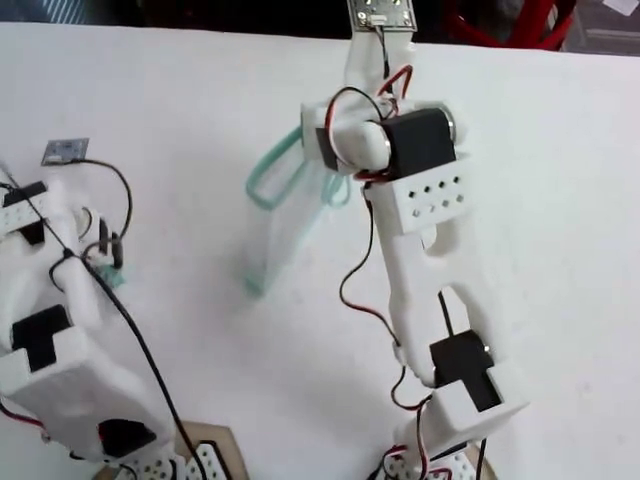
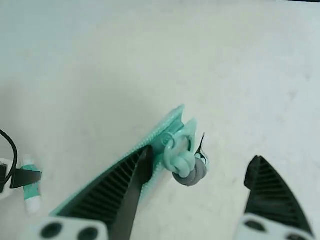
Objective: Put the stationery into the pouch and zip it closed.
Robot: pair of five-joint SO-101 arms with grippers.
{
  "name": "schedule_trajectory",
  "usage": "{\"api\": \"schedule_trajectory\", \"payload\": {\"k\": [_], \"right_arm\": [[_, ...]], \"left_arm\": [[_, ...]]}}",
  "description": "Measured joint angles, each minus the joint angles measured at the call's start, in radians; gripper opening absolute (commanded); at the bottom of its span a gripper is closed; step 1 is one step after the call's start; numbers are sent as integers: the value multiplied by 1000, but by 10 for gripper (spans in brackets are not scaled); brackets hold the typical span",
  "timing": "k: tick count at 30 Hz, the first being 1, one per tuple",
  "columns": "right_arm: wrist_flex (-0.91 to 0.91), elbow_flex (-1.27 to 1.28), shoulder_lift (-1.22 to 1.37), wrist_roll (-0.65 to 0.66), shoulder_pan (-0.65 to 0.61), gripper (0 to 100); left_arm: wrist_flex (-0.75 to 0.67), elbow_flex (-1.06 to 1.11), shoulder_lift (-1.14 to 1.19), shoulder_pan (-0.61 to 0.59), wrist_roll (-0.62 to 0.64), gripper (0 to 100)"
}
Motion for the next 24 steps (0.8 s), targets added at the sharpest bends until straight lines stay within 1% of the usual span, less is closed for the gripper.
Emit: {"api": "schedule_trajectory", "payload": {"k": [2, 5, 7, 11, 13, 15, 18, 21, 24], "right_arm": [[0, 0, 0, 0, -2, 297], [0, 0, 0, 0, -2, 297], [0, 0, 0, 0, -2, 297], [0, 0, 0, 0, -2, 297], [0, 0, 0, 0, -2, 297], [0, 0, 0, 0, -2, 297], [0, 0, 0, 0, -2, 297], [0, 0, 0, 0, -2, 297], [0, 0, 0, 0, -2, 297]], "left_arm": [[41, -54, 60, 18, 26, 116], [138, -186, 158, 23, 40, 16], [189, -261, 212, 26, 40, 35], [324, -394, 249, 26, 43, 24], [434, -476, 230, 25, 35, 24], [545, -597, 158, 25, -9, 24], [603, -760, -23, 25, -100, 24], [623, -778, -232, 25, -215, 24], [623, -713, -427, 25, -331, 24]]}}
